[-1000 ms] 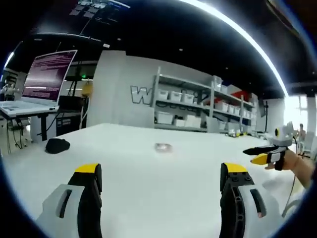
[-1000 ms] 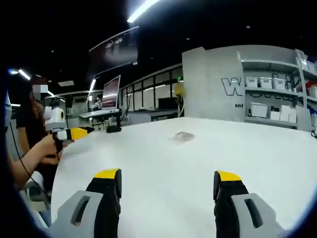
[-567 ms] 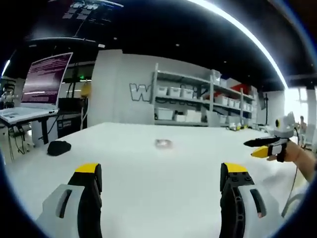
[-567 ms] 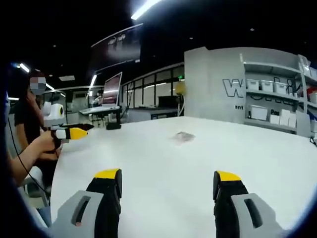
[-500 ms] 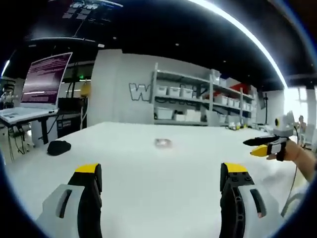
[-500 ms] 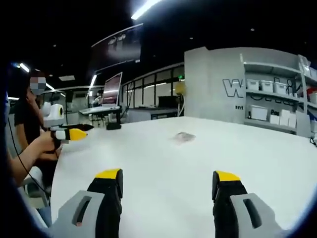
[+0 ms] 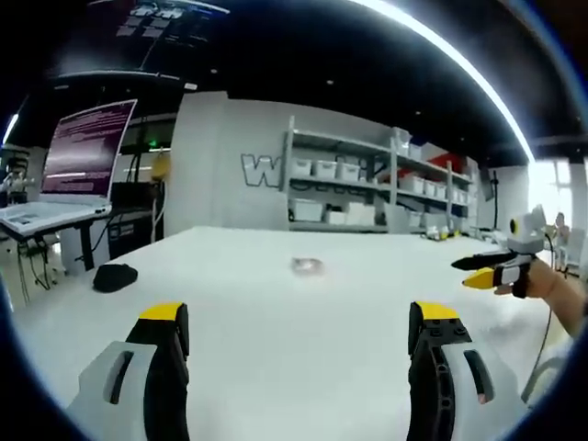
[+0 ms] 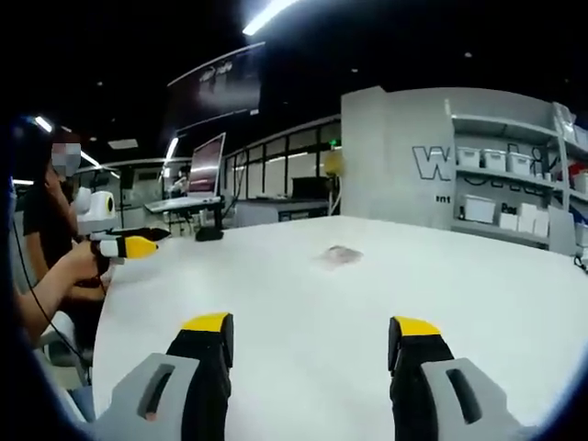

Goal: Open the resealable bag by pulling the two sides of the seal apart until the entire bag opening is separated and visibly accessible.

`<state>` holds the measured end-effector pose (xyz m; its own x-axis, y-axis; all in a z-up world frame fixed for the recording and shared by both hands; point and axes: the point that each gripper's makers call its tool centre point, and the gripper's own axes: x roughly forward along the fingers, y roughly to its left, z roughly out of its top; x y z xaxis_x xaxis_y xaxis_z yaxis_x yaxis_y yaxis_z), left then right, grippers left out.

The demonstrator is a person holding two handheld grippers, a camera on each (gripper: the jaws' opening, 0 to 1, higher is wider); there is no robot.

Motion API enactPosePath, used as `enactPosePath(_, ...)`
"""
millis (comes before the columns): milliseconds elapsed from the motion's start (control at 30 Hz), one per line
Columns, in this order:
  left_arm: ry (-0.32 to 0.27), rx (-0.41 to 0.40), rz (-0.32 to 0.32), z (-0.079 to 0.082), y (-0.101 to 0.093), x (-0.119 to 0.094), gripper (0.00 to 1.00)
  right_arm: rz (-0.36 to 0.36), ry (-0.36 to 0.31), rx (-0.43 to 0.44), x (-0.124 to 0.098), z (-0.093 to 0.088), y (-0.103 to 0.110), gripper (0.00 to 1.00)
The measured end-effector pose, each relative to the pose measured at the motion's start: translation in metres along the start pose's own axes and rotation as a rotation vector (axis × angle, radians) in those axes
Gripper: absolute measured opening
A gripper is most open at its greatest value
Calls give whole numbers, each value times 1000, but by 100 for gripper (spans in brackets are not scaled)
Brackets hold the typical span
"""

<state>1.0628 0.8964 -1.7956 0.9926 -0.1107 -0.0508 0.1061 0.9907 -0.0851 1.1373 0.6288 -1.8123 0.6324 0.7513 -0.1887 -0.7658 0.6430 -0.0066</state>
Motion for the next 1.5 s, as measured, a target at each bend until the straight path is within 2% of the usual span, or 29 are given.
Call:
enactPosePath(967,0,-8,8,-3,3,3,100,8,30,-2,12,-7,-3,64)
enactPosePath(1500,33,2,8,-11,3,11,100,-6,31,8,23,-4,-9,62)
